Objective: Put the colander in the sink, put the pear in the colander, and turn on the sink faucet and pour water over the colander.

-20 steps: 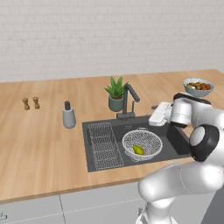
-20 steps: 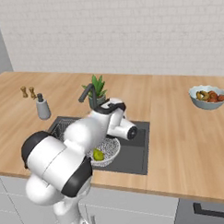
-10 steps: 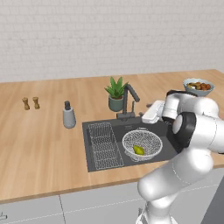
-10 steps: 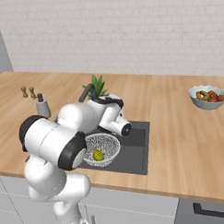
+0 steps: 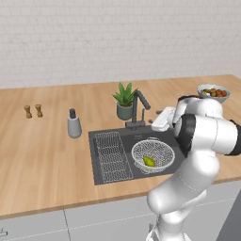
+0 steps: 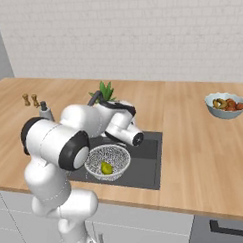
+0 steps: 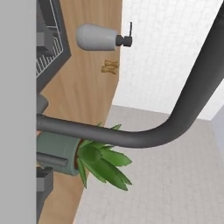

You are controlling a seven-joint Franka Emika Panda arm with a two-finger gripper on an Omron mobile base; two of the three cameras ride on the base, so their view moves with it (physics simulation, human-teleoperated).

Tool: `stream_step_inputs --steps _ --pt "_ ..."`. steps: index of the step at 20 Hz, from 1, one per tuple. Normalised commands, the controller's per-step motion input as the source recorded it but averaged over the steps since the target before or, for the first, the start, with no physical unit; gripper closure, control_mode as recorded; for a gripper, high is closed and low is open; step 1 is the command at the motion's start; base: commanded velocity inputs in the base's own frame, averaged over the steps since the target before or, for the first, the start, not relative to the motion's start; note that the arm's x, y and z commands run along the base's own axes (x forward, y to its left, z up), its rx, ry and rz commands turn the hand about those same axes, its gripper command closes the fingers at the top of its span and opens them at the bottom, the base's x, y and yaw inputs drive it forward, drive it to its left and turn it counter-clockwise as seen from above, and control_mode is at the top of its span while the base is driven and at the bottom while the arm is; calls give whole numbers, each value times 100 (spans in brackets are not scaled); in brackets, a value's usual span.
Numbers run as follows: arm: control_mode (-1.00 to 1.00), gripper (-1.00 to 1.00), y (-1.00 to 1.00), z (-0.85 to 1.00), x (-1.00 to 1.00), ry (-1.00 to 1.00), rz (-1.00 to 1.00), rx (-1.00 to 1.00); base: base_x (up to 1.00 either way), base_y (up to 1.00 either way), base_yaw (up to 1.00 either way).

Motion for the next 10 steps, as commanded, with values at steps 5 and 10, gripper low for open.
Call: stream_step_inputs --steps 5,10 --pt "-100 -100 6 0 15 -2 0 0 0 0 0" --pt "-100 -100 6 0 14 -1 0 0 0 0 0"
